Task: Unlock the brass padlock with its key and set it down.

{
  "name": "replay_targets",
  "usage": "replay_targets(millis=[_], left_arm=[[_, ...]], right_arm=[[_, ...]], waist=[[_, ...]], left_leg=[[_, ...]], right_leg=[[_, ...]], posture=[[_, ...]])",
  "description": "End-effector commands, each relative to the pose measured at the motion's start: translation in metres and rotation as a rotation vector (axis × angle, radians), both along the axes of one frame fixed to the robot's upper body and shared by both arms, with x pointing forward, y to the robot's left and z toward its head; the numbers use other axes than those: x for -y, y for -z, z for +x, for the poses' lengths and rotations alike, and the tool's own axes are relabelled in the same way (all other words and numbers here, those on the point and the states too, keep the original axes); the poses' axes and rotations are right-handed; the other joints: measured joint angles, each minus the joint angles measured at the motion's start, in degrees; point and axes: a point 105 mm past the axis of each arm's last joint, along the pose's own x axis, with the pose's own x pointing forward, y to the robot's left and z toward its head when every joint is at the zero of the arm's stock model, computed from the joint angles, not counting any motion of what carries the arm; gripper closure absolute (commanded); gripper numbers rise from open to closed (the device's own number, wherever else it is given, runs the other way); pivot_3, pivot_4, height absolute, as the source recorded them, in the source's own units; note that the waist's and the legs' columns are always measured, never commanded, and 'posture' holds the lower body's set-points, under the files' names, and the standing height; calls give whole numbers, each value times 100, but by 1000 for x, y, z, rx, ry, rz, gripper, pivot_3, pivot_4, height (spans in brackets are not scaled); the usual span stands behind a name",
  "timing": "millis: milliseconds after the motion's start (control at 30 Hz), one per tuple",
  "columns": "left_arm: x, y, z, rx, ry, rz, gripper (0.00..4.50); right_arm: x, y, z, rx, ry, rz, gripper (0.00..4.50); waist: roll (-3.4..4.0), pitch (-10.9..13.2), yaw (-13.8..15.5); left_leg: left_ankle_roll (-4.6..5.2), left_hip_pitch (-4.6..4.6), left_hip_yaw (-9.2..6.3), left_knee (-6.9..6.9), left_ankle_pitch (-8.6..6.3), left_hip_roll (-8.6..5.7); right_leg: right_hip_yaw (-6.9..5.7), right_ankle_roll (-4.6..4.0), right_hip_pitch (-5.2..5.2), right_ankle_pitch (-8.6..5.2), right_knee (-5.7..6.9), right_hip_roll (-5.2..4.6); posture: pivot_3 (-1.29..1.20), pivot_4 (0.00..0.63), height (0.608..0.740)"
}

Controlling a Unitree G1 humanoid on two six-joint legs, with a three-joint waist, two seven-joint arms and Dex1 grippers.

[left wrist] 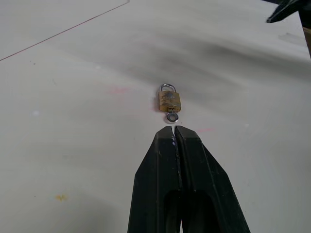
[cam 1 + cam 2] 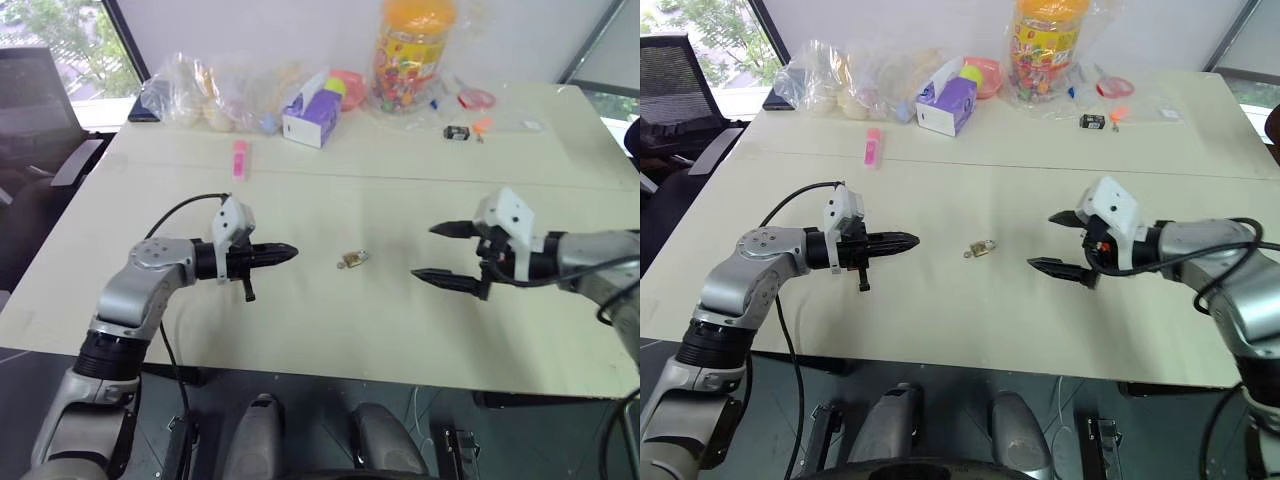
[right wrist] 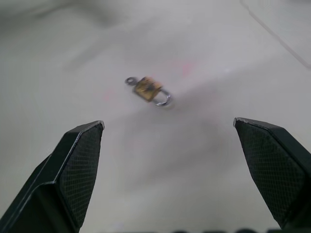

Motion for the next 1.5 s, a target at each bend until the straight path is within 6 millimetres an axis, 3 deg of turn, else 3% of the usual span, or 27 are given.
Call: replay_targets(millis=[33, 200, 333, 600, 833, 933, 1133, 1300, 1400, 1500], left_arm=[[0, -9, -1, 47, 6, -5, 4500], [-8, -5, -4, 62, -26, 14, 4500], [-12, -6, -8, 64, -49, 11, 4500], [-20, -6, -13, 67, -87, 27, 4500], [-22, -8, -13, 74, -98, 34, 4500], [-22, -8, -12, 75, -99, 32, 4500], [-21, -8, -12, 74, -97, 31, 4500], [-23, -7, -9, 48, -99, 16, 4500], [-25, -13, -5, 24, -100, -16, 4500], [-26, -19, 1, 12, -90, -31, 4500]], right_arm=[[-21, 5, 18, 16, -114, -44, 17], [-40, 31, 43, 8, -237, -182, 17], [-52, 43, 53, 5, -302, -213, 17], [-73, 60, 55, -9, -374, -195, 17], [-78, 70, 57, -19, -391, -199, 17], [-75, 78, 56, -32, -394, -229, 812], [-72, 89, 50, -44, -417, -265, 3680], [-82, 85, 31, 74, -494, -315, 3790], [-91, 64, 25, 295, -460, -303, 3790], [-87, 36, 22, 556, -412, -353, 3790]], waist=[[1, 2, -28], [0, 3, -111], [-1, 5, -121], [-1, 6, -126], [-1, 5, -173], [-1, 5, -204], [-1, 5, -250], [-1, 5, -220], [-1, 5, -188], [0, 5, -169]], left_leg=[[0, 0, 0, -1, 0, 1], [1, -13, 0, -6, -1, 1], [2, -14, 1, -3, -1, 1], [2, -11, -1, -1, -1, 1], [2, -2, -1, -3, -1, 4], [2, 0, -1, -2, -1, 4], [1, 8, -2, 3, -1, 3], [1, 9, -2, 4, -1, 2], [1, 8, -4, -1, -1, 3], [1, 0, -4, -2, -1, 2]], right_leg=[[0, 0, -1, 0, 1, 1], [-2, 0, -13, -1, -5, -2], [-2, 0, -14, 0, -3, -4], [-4, 0, -12, 0, 4, -4], [-3, 0, -8, 0, 9, -2], [-4, 0, -7, 0, 11, -1], [-4, 0, 3, 0, 17, -2], [-4, 0, 7, 0, 16, -3], [-5, 0, 5, 0, 12, -2], [-5, 0, -6, -1, 13, -2]], posture=[[0, 150, 740], [0, 150, 740], [0, 150, 740], [0, 150, 740], [0, 150, 740], [0, 150, 740], [0, 150, 740], [0, 150, 740], [0, 150, 740], [0, 150, 740]])
